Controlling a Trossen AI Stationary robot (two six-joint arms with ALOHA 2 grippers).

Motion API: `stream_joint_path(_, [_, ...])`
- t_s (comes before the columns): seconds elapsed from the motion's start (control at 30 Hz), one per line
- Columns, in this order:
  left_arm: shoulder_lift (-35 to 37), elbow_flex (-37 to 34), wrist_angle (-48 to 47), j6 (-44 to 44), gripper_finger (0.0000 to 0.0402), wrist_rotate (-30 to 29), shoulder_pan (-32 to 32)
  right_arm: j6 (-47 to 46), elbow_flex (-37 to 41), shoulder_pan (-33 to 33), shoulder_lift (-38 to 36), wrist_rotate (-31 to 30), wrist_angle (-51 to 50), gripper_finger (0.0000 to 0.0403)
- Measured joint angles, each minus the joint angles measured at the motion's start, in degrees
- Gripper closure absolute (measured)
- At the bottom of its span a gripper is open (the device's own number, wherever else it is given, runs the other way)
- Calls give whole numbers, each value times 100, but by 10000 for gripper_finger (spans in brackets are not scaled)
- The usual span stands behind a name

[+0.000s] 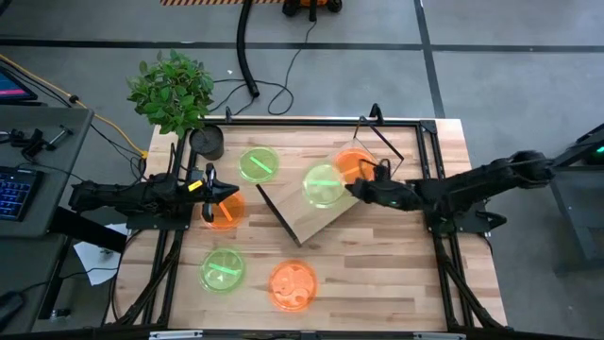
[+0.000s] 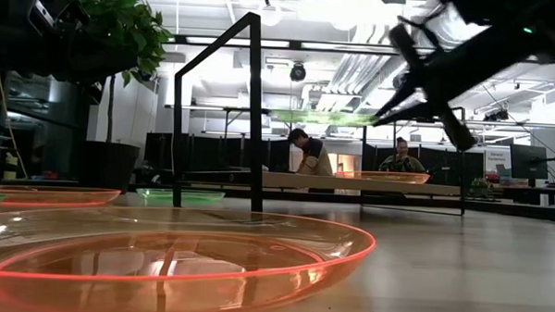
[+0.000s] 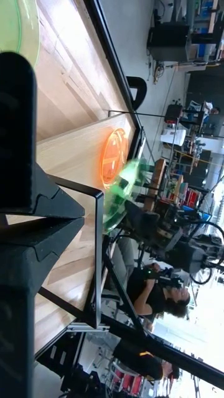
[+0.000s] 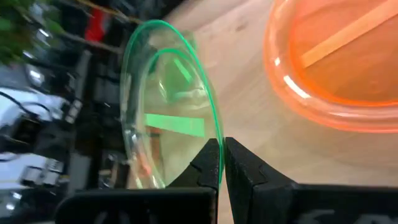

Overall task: Place and stack plates onto a shelf
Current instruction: Put the bottom right green plate on the shelf

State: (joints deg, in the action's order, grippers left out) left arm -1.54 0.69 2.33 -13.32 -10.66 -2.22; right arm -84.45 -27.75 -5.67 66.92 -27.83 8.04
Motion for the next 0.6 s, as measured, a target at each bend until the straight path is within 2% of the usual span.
stream_joint_path(0.1, [0, 1, 0, 2, 401, 0, -2, 241, -729, 96, 532, 358, -722, 403])
stream_joint_path(0.3, [-1, 2, 0, 0, 401, 0, 0, 488, -1900, 249, 1336, 524, -2340, 403])
stream_joint_path(0.43, [-1, 1, 0, 1, 401, 0, 0, 478, -2122, 401, 1672, 976, -2325, 403])
stream_joint_path(0.6, [0, 0, 0, 1, 401, 0, 0, 498, -2174, 511, 1957, 981, -2314, 403])
